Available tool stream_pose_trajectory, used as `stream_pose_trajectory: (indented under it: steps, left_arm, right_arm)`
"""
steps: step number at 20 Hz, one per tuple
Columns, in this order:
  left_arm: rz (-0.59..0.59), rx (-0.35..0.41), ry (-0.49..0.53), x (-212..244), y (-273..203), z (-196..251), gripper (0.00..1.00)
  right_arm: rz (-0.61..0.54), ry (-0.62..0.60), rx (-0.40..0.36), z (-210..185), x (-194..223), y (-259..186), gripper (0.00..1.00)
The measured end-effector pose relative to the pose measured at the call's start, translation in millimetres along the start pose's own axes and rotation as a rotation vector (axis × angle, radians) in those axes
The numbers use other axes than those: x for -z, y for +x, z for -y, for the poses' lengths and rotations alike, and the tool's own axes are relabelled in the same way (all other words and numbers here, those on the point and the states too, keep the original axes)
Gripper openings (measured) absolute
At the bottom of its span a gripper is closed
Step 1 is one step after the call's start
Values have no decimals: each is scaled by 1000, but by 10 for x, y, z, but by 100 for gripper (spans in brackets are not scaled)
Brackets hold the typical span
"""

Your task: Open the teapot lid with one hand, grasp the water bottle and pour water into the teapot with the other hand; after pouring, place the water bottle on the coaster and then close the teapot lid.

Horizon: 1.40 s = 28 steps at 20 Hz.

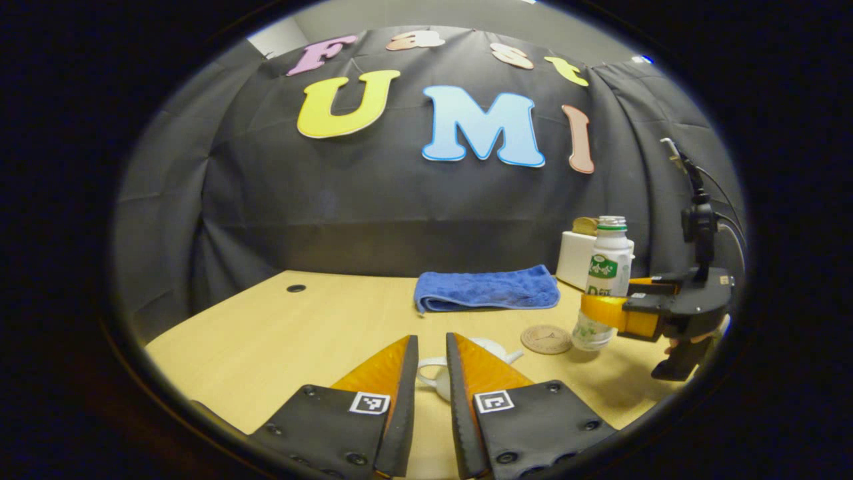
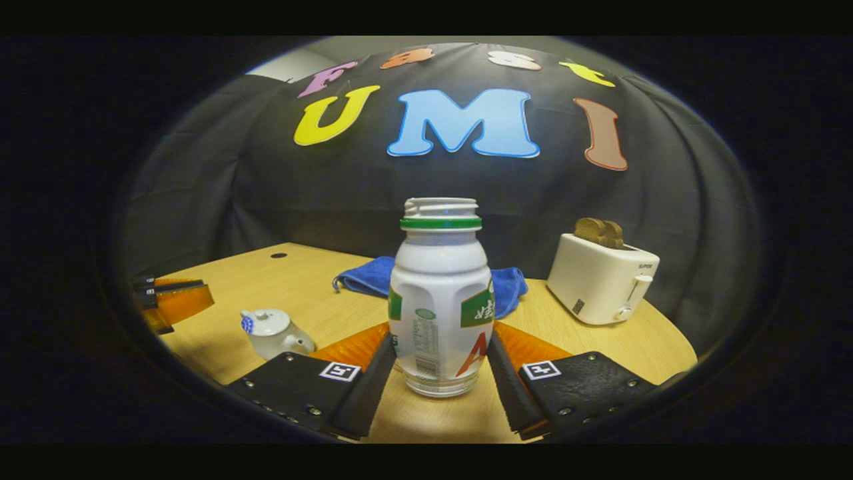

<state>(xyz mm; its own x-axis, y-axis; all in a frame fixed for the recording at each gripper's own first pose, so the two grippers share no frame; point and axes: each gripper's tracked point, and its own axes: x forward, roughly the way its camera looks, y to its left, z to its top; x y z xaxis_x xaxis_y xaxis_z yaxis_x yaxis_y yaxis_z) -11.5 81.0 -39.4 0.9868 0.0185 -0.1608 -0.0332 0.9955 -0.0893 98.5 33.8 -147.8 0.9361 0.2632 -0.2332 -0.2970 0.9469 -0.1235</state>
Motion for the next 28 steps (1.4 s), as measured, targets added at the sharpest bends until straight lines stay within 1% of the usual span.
stream_pose_trajectory:
  steps: [1,5,6,9,13,18,21,22,24,28]
  left_arm:
    - [5,-8,-7,-3,-42,-64,32]
    - [12,-41,-24,9,-147,-288,32]
    - [13,-46,-31,37,-174,-328,37]
    - [14,-60,-44,57,-212,-420,37]
    - [16,-62,-67,86,-226,-478,37]
    - [9,-52,-95,159,-253,-467,36]
    - [11,-52,-101,147,-291,-474,36]
    - [13,-53,-100,132,-309,-470,36]
    - [19,-50,-97,107,-333,-441,34]
    - [30,-29,-93,33,-376,-295,34]
  right_arm:
    - [-2,10,-10,-29,-36,76,74]
    - [-26,28,-37,-131,-48,320,74]
    - [-33,38,-44,-166,-18,377,74]
    - [-55,34,-43,-195,88,495,74]
    - [-48,49,-22,-151,106,555,74]
    - [-39,66,-19,-157,128,522,74]
    - [-67,84,-31,-167,202,518,75]
    - [-69,92,-40,-188,232,505,81]
    - [-58,106,-30,-159,209,479,98]
    - [2,84,-22,-127,59,318,98]
